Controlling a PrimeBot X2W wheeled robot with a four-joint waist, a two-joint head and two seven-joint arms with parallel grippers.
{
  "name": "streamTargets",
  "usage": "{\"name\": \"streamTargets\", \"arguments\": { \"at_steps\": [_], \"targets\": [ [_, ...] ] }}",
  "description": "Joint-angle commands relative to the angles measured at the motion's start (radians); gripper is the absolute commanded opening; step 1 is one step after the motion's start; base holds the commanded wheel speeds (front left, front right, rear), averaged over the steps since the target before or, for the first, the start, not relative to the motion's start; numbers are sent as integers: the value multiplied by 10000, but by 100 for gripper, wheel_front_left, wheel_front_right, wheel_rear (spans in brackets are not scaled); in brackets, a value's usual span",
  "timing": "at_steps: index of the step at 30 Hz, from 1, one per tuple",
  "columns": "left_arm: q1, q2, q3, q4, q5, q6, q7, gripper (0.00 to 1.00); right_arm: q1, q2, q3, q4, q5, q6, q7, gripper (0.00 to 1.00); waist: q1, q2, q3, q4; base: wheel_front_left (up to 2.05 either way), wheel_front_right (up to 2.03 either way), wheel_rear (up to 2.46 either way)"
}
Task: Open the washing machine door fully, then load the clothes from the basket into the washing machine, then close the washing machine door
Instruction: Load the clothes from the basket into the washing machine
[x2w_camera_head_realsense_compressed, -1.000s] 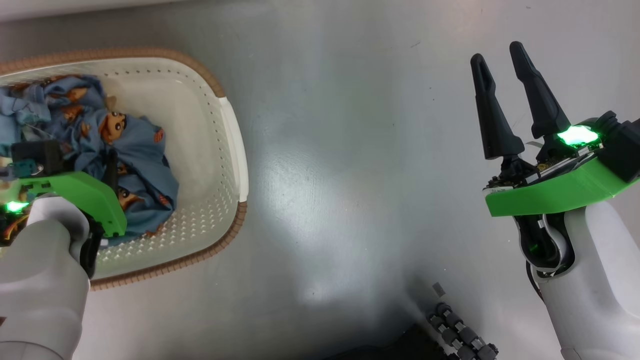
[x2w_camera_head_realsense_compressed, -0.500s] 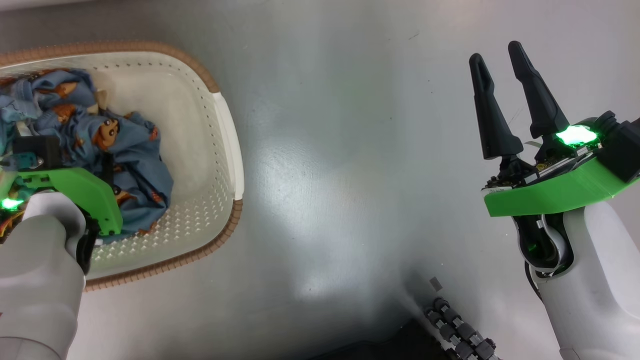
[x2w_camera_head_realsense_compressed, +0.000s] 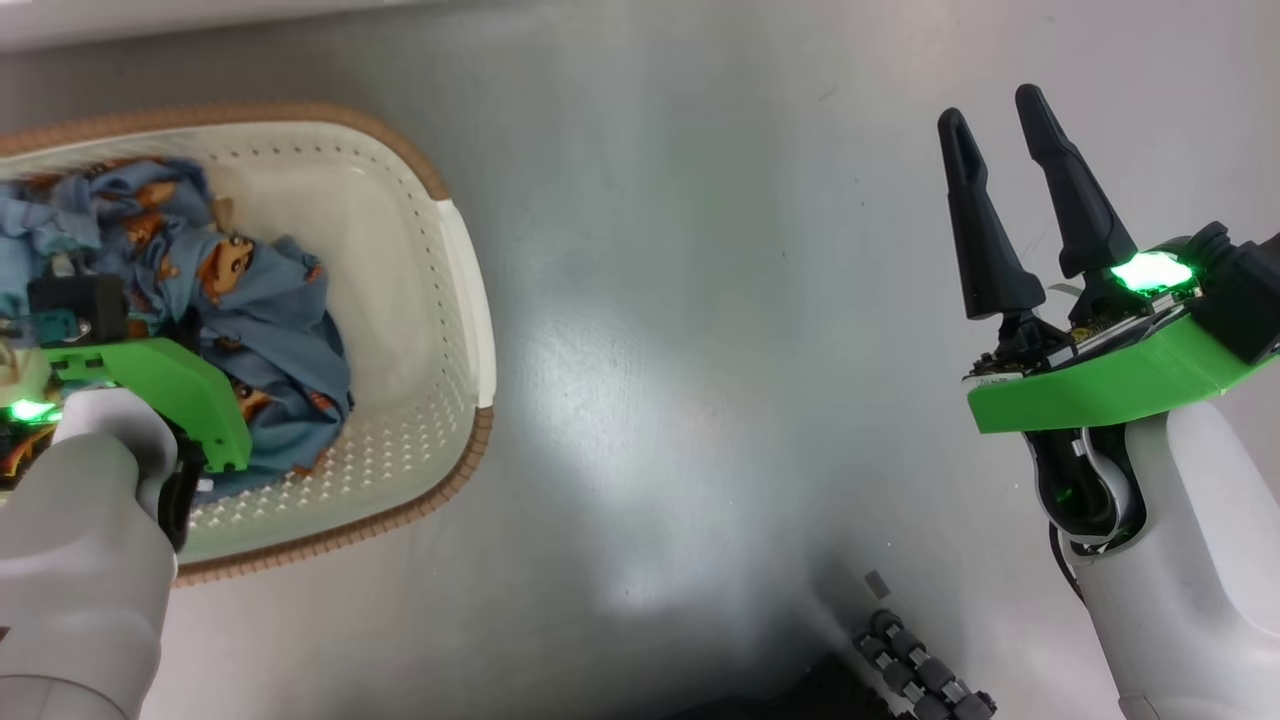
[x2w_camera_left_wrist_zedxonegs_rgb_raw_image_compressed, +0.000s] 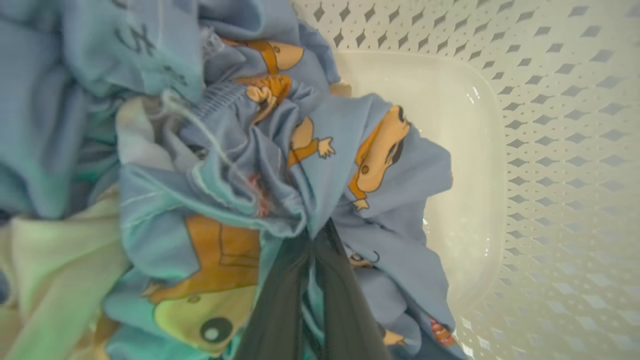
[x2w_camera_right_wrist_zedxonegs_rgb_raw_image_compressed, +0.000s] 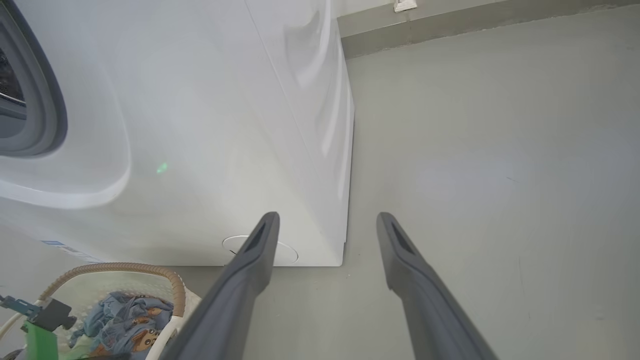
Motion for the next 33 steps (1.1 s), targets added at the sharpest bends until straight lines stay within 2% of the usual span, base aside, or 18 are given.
{"name": "streamTargets", "arguments": {
  "at_steps": [1,12,19,33],
  "targets": [
    [340,301,127,-9,-111,-59,-149,0,200,-15,156,-169,-24,16,-46,100,0,0,-181,74,0,0,0],
    [957,109,57,-116,-508,-140,-895,0,363,-103,200,-51,-27,16,-46,100,0,0,-1224,380,0,0,0],
    [1589,69,-147,-756,-949,-145,-1225,0,575,-176,235,93,2,16,-46,100,0,0,-2080,579,0,0,0],
    [2851,409,-338,-2313,-1499,-147,-1470,0,1189,-428,394,510,115,16,-46,100,0,0,-3822,989,0,0,0]
  ]
}}
